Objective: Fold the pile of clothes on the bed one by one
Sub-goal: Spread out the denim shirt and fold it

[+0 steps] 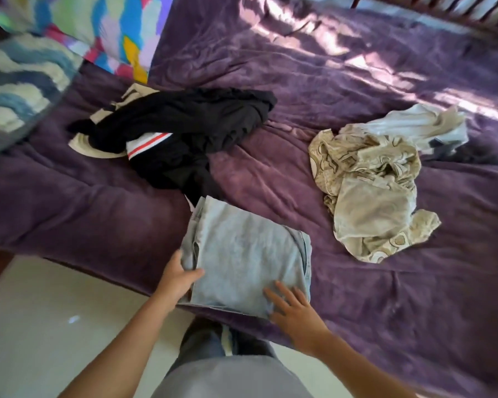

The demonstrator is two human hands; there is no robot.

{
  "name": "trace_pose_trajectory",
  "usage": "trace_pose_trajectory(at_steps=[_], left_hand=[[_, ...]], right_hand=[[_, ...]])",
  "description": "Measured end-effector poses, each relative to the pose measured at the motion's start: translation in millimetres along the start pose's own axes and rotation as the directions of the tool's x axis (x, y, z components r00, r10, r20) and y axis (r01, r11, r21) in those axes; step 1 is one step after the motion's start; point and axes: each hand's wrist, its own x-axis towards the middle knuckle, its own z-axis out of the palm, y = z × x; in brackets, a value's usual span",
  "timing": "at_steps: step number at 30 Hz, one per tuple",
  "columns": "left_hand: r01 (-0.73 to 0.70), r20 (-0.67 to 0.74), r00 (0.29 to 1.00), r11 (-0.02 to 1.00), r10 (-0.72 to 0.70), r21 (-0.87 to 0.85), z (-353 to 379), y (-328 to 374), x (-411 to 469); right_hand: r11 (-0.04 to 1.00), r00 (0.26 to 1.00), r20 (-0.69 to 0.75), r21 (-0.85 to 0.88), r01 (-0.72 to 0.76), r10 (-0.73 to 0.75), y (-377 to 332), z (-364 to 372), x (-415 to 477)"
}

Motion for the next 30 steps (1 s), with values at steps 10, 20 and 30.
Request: trace_pose_trajectory(at_steps=[10, 20, 30], left_hand=[[-0.550, 0.212, 0.470, 0.096, 0.857, 0.830, 9, -34, -33], [-0.547, 0.566, 0.699, -0.184, 0.437, 0.817, 8, -51, 10], [-0.546, 0.560, 0.654, -0.195, 0.509, 0.815, 8, -44, 21]], right_hand=[[0.840, 0.877, 0.112, 0.253, -0.480, 0.467, -63, 12, 35], [0.906, 0.906, 0.027, -0.043, -0.421, 0.422, -26, 2, 48], [0.855, 0.857, -0.054, -0.068, -0.515, 0.512, -39, 9, 49]])
